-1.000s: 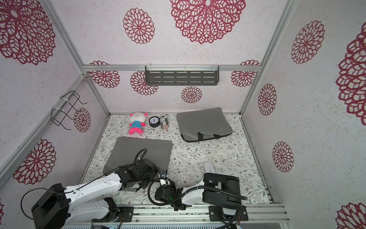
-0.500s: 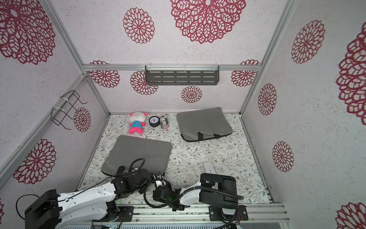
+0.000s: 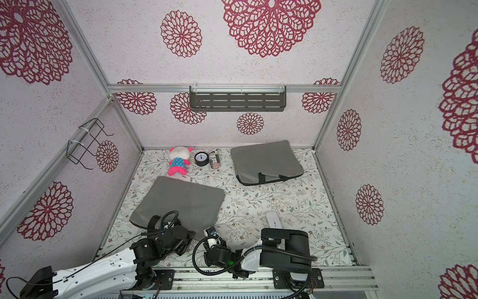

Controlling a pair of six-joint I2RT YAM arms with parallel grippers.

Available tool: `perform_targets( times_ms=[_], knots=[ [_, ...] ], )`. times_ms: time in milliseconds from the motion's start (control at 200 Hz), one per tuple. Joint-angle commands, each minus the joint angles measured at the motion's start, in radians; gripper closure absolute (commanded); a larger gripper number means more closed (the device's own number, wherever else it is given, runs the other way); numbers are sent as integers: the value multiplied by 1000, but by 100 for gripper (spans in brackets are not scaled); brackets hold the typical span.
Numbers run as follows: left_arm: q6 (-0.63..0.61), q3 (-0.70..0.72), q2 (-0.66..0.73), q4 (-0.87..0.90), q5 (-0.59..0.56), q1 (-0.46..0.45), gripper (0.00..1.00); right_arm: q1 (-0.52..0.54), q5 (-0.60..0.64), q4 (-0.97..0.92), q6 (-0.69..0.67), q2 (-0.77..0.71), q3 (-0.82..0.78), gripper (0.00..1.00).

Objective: Put the mouse into the laptop bag
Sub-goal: Zip the zipper on the zippered laptop bag.

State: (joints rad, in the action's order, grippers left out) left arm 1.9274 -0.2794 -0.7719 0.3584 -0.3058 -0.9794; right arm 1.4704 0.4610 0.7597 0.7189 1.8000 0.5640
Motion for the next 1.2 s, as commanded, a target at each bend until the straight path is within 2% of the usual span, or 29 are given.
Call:
perform_targets(
  times_ms=[0,340,625,801,876,991,1111,1191],
  knots=[
    [29,28,49,83,-64,3,100,-29,-12,3,27,-14,-36,100],
    [44,64,187,182,-70,2,100,-160,-50,-91,70,-15,-29,100],
    [63,93,298,249,-79,2,100,-191,41,-311,103,-16,45,100],
    [77,94,365,322,-94,3,100,-213,65,-347,127,-35,22,100],
    [76,98,395,341,-102,3,100,-213,48,-308,88,-49,-4,100],
    [75,99,435,371,-110,3,100,-213,-86,-200,-49,-64,-34,100],
    [76,107,457,373,-110,3,100,-213,-188,-202,-148,-59,-6,100],
    [76,108,461,374,-107,4,100,-218,-189,-234,-173,-54,18,100]
  ],
)
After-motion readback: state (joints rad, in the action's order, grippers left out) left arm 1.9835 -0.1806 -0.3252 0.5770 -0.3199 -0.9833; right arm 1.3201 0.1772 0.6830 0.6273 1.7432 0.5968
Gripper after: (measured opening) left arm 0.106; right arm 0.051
